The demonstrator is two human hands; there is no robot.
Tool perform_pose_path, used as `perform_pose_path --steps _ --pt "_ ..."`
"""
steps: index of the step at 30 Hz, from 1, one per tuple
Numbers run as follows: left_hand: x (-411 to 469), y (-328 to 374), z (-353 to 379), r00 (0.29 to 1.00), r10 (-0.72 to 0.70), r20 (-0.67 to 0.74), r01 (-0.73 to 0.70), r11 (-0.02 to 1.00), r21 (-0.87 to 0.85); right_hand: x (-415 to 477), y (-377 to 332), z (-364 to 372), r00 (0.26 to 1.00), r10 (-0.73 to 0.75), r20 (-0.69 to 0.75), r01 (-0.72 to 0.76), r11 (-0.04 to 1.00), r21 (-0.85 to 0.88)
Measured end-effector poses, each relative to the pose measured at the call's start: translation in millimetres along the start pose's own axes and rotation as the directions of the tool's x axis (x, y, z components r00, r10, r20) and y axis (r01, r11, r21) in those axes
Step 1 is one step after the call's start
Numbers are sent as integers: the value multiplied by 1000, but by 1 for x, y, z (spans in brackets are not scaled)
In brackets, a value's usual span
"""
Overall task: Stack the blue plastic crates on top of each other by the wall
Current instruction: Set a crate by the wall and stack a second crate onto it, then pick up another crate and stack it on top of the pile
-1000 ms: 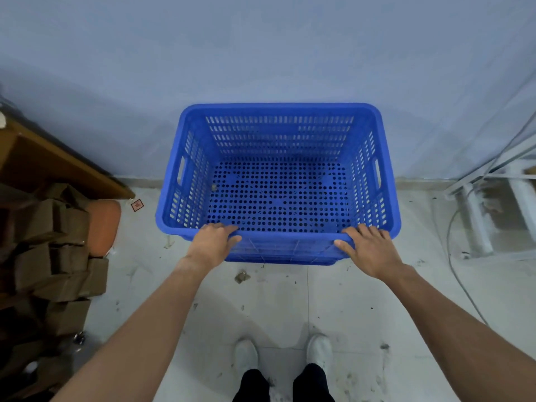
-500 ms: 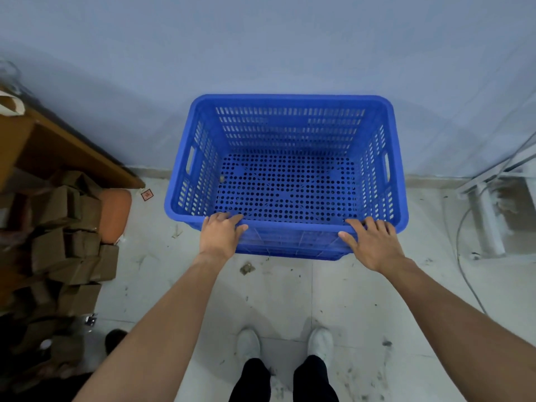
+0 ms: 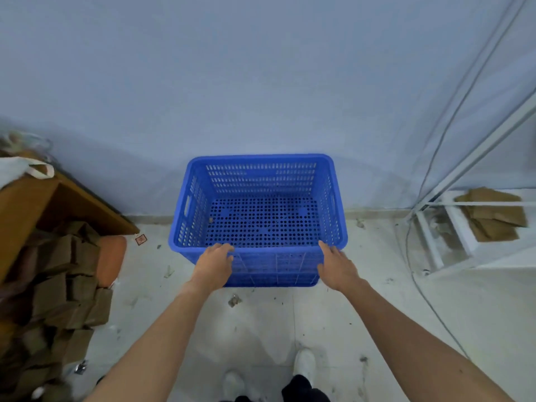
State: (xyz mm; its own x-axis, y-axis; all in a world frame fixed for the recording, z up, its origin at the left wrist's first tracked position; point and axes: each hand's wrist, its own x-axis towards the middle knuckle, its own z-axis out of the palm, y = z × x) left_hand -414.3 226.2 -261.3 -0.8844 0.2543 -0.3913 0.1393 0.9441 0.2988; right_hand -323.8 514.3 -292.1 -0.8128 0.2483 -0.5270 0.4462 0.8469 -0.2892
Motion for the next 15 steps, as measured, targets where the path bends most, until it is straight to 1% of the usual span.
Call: perform_pose_path --steps 5,8,10,12,15 --pt "-34 23 -23 983 177 41 -177 984 -18 -69 5 -12 998 29 -62 -24 997 78" --pt "-51 43 -27 952 301 53 -298 953 -59 -110 17 -13 985 114 -133 -99 989 111" --pt "-65 59 -21 923 376 86 -368 925 -94 -142 29 -6 967 193 -166 -167 973 156" --pt "-83 77 -9 887 449 111 -437 892 -115 -180 45 8 951 260 -168 -226 954 197" --pt "-117 105 18 816 560 146 -548 829 -115 -247 72 33 920 356 -167 -303 912 277"
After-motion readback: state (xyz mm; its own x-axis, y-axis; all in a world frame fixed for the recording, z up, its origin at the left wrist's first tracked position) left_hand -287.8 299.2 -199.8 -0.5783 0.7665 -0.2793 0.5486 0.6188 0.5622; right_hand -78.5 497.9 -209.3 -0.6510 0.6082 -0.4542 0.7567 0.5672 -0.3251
